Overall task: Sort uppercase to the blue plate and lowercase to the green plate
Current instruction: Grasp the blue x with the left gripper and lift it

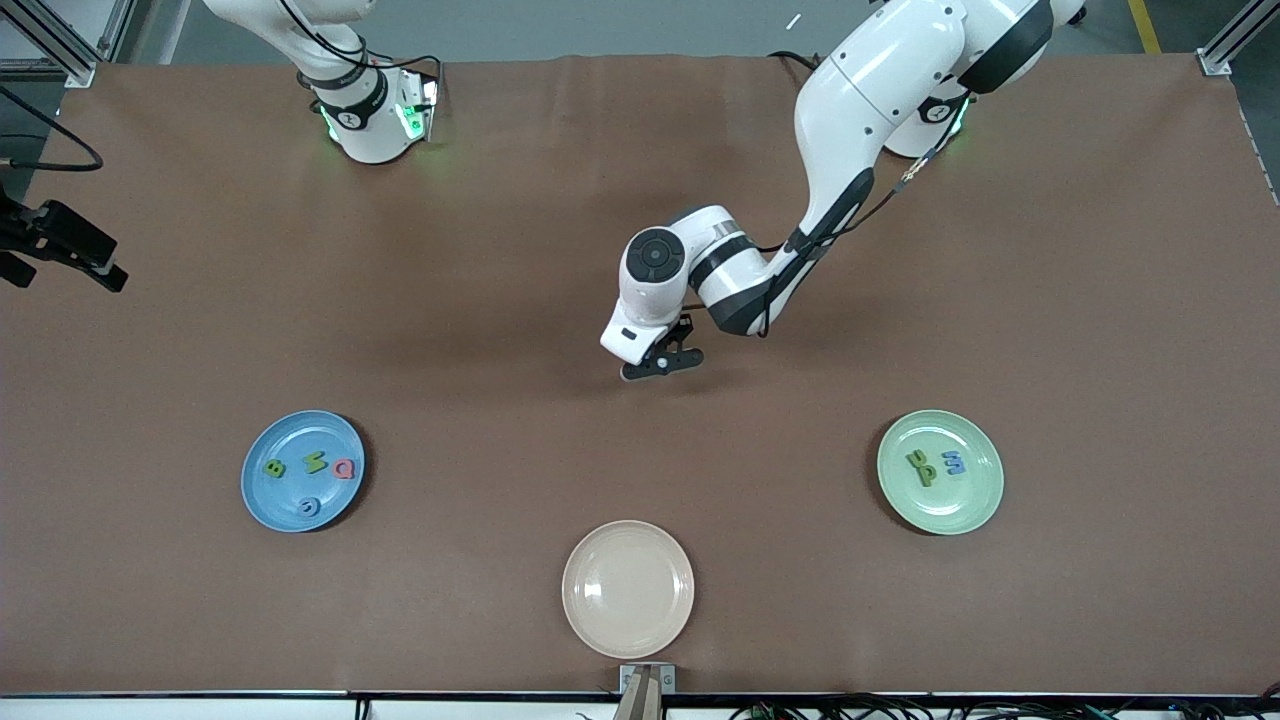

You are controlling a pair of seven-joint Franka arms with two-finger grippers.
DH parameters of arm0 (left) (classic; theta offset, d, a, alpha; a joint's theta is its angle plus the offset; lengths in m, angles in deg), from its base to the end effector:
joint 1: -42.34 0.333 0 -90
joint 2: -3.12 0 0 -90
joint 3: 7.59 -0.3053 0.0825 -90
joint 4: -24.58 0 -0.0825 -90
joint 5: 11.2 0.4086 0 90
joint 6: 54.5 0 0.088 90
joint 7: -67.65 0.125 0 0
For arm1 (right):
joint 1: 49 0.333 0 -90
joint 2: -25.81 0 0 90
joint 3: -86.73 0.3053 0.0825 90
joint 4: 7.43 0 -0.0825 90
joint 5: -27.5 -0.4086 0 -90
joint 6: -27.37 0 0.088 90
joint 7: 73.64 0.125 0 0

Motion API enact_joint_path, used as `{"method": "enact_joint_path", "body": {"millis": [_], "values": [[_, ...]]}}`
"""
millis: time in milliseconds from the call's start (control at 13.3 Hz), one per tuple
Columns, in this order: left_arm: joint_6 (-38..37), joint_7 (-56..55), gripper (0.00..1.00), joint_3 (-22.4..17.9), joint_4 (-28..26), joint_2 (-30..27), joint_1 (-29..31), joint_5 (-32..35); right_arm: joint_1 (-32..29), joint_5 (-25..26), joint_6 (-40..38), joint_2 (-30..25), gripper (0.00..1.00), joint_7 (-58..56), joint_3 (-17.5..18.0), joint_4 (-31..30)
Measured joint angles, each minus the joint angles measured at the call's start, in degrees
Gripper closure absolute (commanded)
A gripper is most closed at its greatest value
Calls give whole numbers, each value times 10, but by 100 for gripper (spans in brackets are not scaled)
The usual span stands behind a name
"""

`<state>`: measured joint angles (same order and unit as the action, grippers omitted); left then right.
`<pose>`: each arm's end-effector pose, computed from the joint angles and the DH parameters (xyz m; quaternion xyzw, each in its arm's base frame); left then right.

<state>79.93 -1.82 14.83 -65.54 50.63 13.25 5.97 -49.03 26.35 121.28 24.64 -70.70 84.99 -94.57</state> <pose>0.4687 -0.5321 0.1367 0.9932 0.1104 -0.0263 0.0252 0.5823 -0.0158 0.6393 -0.9967 0.0410 -0.0691 0.0111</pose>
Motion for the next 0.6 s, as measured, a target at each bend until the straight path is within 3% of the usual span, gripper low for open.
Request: {"method": "enact_joint_path", "body": {"millis": [300, 600], "values": [[3, -1, 55, -15, 10, 7, -10, 0, 0, 0, -1, 0, 0, 0, 0, 5], [2, -2, 81, -18, 13, 7, -11, 0, 0, 3, -2, 0, 0, 0, 0, 5]]}}
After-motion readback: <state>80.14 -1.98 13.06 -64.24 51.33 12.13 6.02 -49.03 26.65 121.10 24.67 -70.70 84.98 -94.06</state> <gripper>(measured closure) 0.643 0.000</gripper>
